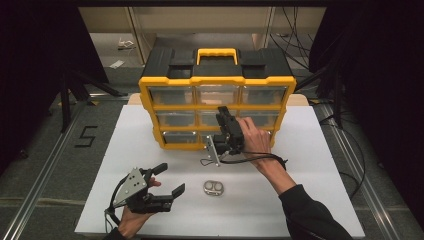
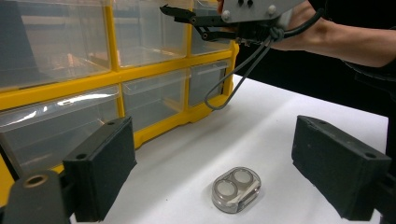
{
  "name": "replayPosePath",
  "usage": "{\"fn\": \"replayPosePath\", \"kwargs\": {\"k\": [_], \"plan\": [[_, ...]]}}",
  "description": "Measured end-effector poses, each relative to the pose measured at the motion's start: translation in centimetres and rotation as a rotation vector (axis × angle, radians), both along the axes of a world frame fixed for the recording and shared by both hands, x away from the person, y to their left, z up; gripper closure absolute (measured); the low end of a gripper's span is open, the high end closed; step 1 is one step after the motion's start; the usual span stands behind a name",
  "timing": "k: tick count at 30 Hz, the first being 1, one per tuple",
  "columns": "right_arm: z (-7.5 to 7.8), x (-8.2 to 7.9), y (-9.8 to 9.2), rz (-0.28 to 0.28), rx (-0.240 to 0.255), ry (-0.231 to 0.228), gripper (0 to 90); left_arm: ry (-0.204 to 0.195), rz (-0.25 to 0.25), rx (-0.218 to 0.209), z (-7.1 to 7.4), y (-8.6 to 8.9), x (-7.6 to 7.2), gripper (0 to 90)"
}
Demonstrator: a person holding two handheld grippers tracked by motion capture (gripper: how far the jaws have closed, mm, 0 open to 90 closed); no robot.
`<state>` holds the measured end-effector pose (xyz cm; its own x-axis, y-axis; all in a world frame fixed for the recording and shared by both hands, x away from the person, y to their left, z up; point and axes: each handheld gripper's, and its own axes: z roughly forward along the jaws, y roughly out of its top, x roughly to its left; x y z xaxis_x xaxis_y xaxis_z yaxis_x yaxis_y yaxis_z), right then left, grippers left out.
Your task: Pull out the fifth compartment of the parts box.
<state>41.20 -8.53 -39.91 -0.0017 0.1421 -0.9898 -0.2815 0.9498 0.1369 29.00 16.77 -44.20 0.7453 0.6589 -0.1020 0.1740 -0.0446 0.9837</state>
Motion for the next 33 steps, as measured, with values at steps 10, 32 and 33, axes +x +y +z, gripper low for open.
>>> {"fn": "replayPosePath", "kwargs": {"k": [10,32,33], "plan": [[-0.26,-0.11,0.04,-0.004,-0.04,-0.029,65.7,0.001,-0.001,-0.001,0.0,0.02,0.01,13.1],[-0.49,-0.31,0.12,-0.009,-0.068,-0.006,78.1,0.0,-0.001,0.0,0.02,0.01,-0.01,13.2],[-0.49,-0.31,0.12,-0.009,-0.068,-0.006,78.1,0.0,-0.001,0.0,0.01,0.01,-0.02,13.2]]}}
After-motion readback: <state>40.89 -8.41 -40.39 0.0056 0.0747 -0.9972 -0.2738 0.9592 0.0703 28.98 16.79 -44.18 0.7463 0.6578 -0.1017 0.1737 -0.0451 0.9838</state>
